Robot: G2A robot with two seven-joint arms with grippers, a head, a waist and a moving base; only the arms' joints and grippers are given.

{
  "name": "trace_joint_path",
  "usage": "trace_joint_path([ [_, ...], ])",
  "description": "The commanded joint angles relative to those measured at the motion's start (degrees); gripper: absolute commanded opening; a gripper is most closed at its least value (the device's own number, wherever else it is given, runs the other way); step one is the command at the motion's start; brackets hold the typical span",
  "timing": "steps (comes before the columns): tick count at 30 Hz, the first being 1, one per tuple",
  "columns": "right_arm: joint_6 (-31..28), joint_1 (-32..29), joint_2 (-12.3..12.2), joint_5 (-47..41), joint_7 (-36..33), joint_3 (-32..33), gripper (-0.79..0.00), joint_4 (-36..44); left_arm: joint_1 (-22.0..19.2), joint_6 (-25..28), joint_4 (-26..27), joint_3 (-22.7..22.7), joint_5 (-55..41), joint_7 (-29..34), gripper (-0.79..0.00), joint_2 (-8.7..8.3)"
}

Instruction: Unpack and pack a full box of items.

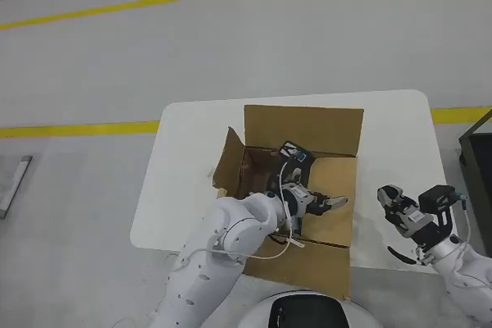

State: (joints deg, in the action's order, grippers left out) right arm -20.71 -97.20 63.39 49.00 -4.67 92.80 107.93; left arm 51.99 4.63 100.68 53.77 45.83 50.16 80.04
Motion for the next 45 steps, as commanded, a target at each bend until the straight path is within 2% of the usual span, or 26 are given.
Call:
trace_joint_path([
  [1,0.08,0.31,0.05,0.94,-0.15,-0.67,-0.785,-0.2,0.79,-1.99,-0.16,0.21,0.09,0.28,0.0,-0.05],
  [6,-0.43,0.97,0.19,2.84,-0.54,-2.74,-0.785,-0.75,1.71,-7.33,-1.68,0.71,0.79,1.52,0.0,-0.06],
  [11,0.06,1.45,0.39,5.51,-0.5,-5.08,-0.785,-1.23,2.08,-8.77,-3.78,0.79,-3.95,3.51,0.0,0.17],
  [20,0.36,2.08,0.66,7.01,-0.21,-7.34,-0.785,-1.9,1.9,-8.91,-7.63,0.56,-9.95,4.91,0.0,0.46],
  [33,0.25,3.17,0.87,6.84,-0.31,-8.32,-0.785,-2.33,2.3,-7.64,-7.81,1.41,-23.95,3.65,0.0,1.02],
  [36,1.12,3.3,0.92,5.42,0.13,-7.55,-0.44,-2.38,2.28,-6.94,-7.74,1.81,-27.86,2.47,0.0,1.2],
  [37,1.46,3.36,0.92,5.18,0.11,-7.11,-0.416,-2.23,2.22,-6.7,-7.59,1.86,-29.07,2.16,0.0,1.27],
  [40,3.11,3.5,0.91,3.39,0.25,-5.2,0.0,-1.63,1.69,-5.98,-7.04,2.07,-32.27,1.08,0.0,1.46],
  [45,6.53,3.3,0.96,-2.76,0.17,-0.74,0.0,-0.83,-0.45,-2.86,-6.19,0.87,-36.82,0.33,0.0,2.01],
])
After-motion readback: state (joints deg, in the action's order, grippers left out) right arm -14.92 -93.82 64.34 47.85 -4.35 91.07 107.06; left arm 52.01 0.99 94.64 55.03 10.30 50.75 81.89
